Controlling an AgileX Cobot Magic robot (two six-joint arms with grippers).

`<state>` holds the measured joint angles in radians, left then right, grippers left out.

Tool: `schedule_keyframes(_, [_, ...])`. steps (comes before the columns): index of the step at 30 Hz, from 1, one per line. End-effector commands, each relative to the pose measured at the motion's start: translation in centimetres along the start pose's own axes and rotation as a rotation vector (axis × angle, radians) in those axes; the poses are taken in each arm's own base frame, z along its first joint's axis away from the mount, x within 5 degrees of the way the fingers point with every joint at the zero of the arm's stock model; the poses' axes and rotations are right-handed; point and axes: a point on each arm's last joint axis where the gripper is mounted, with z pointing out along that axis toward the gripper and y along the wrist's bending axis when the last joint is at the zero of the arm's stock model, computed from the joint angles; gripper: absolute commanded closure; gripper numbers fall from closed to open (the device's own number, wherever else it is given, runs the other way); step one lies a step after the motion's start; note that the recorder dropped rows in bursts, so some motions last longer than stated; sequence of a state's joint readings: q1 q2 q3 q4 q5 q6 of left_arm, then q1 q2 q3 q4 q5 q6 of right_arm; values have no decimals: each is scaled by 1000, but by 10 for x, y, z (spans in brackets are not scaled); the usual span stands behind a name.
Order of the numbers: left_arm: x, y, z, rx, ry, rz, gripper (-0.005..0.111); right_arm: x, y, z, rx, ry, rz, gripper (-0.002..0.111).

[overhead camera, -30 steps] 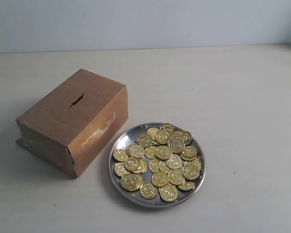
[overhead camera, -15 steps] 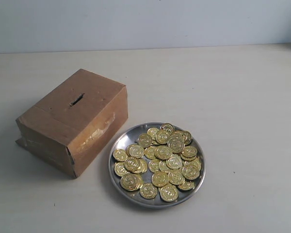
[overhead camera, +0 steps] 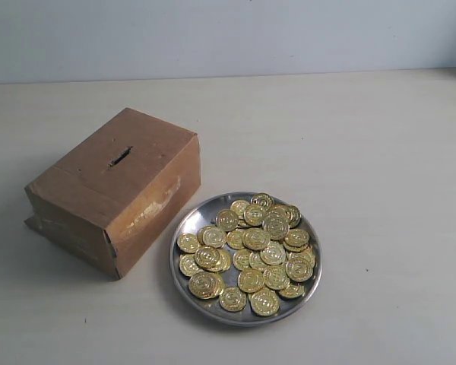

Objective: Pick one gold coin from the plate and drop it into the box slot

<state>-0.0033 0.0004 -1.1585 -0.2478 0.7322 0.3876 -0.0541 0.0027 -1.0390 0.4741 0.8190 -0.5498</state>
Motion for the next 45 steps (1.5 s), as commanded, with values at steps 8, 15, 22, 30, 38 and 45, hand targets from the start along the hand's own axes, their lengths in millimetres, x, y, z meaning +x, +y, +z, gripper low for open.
schedule_keyframes(8, [39, -5, 23, 13, 133, -15, 65, 2, -15, 7, 162, -69, -80, 108])
schedule_keyframes(15, [81, -2, 58, -186, -13, 12, 65, 7, -37, 20, 450, -366, -236, 108])
schedule_keyframes(22, [135, -3, 71, -259, 40, 71, 65, 61, -37, 48, 455, -198, -430, 108])
schedule_keyframes(30, [207, -10, 73, -263, 148, 108, 65, 154, -25, 72, 383, -41, -426, 108])
schedule_keyframes(38, [272, -24, 62, -188, 272, 141, 65, 238, -7, 72, 295, 156, -388, 108])
schedule_keyframes(45, [296, -31, 54, -143, 369, 135, 65, 251, -3, 71, 272, 211, -378, 108])
